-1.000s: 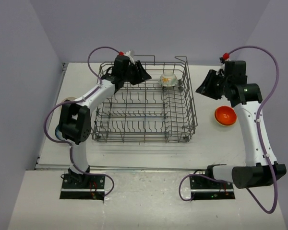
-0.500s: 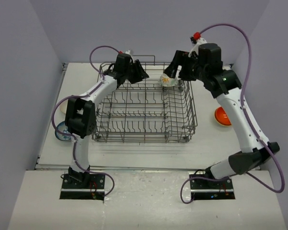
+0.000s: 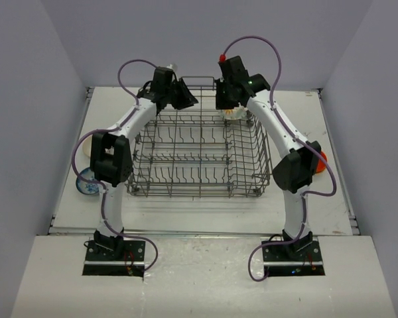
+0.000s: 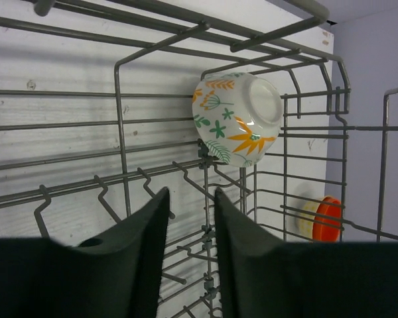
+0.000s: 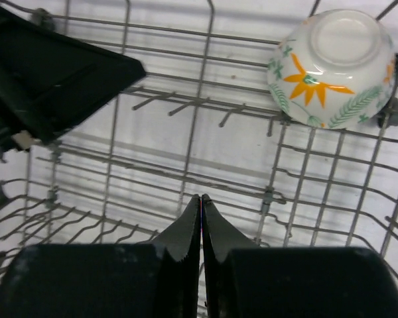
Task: Unload the bowls from the dish rack
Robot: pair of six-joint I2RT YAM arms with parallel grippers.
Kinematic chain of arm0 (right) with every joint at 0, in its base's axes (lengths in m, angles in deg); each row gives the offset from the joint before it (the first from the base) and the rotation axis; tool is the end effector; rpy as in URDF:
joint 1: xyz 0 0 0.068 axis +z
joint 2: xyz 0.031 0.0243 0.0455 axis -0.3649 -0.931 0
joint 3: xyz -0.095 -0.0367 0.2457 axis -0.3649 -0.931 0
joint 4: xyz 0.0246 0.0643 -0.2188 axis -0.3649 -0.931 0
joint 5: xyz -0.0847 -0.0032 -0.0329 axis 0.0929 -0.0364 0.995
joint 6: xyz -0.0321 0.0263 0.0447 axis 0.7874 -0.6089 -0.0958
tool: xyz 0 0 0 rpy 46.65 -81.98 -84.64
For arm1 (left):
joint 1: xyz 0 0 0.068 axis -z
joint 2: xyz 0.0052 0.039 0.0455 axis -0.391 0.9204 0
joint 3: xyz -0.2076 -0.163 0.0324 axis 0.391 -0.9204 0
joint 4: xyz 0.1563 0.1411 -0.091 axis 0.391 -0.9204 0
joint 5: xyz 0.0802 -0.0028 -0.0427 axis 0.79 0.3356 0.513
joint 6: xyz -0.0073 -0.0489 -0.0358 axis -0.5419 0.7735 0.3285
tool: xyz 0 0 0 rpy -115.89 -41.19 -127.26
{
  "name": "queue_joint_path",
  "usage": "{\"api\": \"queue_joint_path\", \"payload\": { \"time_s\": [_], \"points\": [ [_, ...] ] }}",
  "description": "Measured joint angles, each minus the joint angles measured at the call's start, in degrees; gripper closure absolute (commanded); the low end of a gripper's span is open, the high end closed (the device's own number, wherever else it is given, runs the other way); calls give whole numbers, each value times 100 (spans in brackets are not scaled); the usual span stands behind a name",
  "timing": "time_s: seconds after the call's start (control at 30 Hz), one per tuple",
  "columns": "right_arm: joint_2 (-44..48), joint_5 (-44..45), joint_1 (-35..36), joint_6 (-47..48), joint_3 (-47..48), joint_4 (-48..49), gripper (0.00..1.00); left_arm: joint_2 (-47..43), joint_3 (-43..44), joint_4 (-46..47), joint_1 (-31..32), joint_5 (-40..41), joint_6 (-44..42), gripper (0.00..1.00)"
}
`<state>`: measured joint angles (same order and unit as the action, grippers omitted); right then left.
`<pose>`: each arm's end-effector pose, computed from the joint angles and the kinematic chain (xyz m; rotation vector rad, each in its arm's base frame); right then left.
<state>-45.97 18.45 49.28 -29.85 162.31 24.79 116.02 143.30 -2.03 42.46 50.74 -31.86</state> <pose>0.3773 0.1977 0.3508 -0.0946 2.3795 0.3814 0.4455 -0.1714 0.2730 -0.3361 2.2721 -0.9378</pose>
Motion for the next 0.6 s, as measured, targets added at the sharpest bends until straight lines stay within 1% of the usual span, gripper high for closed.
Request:
{"api": "queue_joint_path", "payload": {
  "time_s": [0.03, 0.07, 0.17, 0.3, 0.6],
  "points": [
    [-74, 74, -7, 76, 33, -42, 100, 24, 4, -4, -28, -4, 48, 87],
    [-144, 184, -9, 162, 52, -68, 100, 50, 9, -20, -50, 2, 105, 92],
    [-267, 444, -9, 396, 114, -81, 100, 149, 9, -131, -105, 37, 188, 99],
    [-468, 669, -9, 667, 223, 0, 100, 212, -129, -168, -131, 72, 243, 100],
    [-890, 745, -13, 1045, 79, 894, 100, 334, -170, -234, -140, 68, 282, 100]
  ]
}}
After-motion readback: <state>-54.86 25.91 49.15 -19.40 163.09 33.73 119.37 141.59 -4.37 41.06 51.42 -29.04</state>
